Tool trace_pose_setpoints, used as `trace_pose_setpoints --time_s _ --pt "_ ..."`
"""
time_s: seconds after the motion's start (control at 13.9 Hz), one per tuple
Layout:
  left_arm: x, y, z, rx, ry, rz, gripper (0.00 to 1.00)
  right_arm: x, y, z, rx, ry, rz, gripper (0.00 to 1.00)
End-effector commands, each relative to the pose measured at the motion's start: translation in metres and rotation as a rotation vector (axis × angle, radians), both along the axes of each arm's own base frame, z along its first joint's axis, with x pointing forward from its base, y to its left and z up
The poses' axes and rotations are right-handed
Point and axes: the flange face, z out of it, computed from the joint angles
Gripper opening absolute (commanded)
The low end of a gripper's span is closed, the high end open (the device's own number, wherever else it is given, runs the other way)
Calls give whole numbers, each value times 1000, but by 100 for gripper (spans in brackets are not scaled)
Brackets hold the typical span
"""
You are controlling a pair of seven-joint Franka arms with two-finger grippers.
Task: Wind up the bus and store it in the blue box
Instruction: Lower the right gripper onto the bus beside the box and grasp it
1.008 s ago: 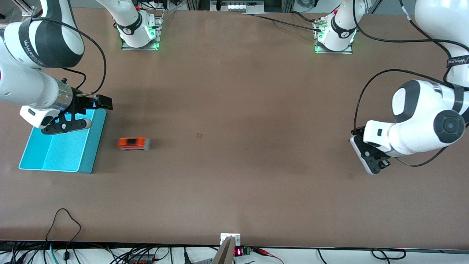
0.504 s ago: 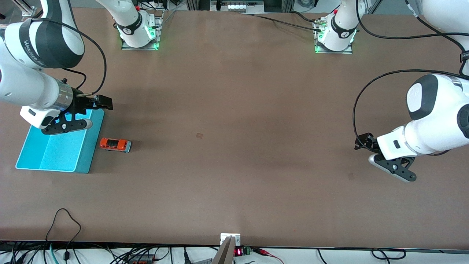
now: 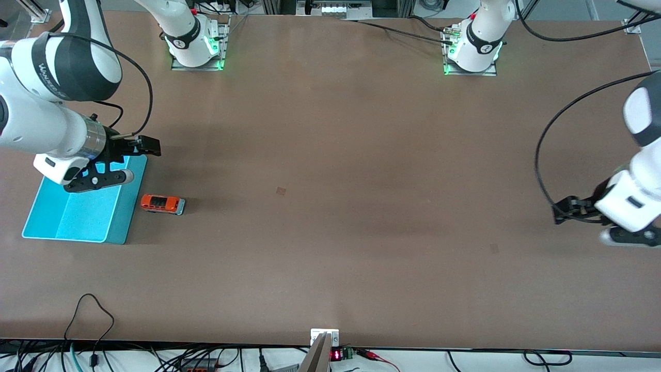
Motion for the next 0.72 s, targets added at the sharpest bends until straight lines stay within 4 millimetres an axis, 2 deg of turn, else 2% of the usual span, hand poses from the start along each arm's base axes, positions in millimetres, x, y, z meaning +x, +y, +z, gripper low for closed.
trace_pose_setpoints --time_s 0.0,0.14,0.36,0.5,0.58,0.65 --pt "-12 -3 19 -76 0 36 100 5 0 -14 15 10 39 100" --pt "-15 -10 21 -76 19 28 100 6 -1 -20 31 15 111 100" --pt "-19 -8 24 -74 39 32 100 10 4 -40 41 31 196 100" --pt "-21 -12 27 -89 43 74 100 8 0 -55 43 32 293 100" --pt "-22 -12 32 -96 39 128 100 4 -5 -64 30 29 349 100" --pt "-31 -17 45 -88 25 150 100 3 -9 -70 23 26 410 100"
